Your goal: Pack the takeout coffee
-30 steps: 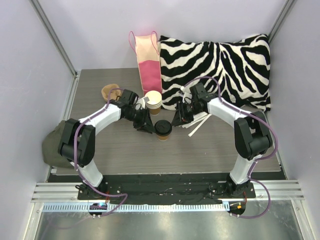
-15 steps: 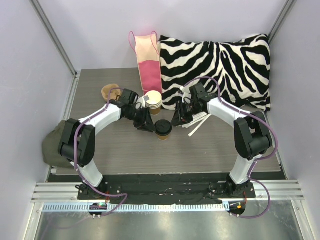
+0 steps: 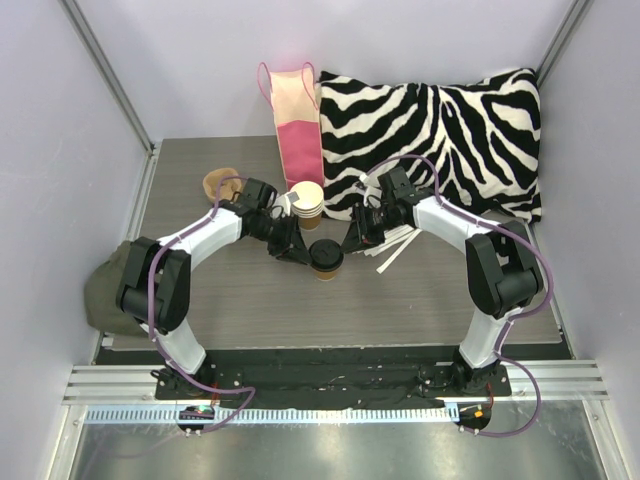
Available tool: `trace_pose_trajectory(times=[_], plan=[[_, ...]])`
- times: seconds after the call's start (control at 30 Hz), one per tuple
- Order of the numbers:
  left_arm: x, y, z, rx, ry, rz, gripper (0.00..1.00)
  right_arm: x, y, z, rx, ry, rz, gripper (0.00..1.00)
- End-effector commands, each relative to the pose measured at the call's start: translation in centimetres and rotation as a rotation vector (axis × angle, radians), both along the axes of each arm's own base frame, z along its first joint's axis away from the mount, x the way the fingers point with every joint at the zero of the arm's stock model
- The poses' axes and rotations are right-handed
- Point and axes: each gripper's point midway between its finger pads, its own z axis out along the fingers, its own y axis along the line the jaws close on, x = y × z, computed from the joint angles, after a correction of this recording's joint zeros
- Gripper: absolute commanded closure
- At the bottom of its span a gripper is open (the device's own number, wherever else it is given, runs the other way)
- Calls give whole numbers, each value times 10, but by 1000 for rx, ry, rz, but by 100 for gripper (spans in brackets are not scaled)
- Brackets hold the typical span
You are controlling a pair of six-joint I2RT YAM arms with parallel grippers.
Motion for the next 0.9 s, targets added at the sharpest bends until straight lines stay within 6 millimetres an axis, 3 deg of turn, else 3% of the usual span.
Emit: trace_pose_trajectory(times=[0.0, 0.37, 0.63, 0.73, 0.87], plan=[[2, 4, -20, 56, -3, 8, 79, -5, -4, -24, -62, 16, 5, 78], [-1, 16, -50, 151, 26, 20, 98, -8, -8, -43, -111, 37, 14, 85], [-4, 22, -67, 194, 58, 23, 100, -10, -6, -54, -128, 48, 28, 87], [-7, 14, -59, 144, 66, 5, 100, -8, -2, -51, -116, 37, 44, 87], [-8, 0, -23, 14, 8, -14, 95, 8, 14, -25, -36, -23, 86, 85]])
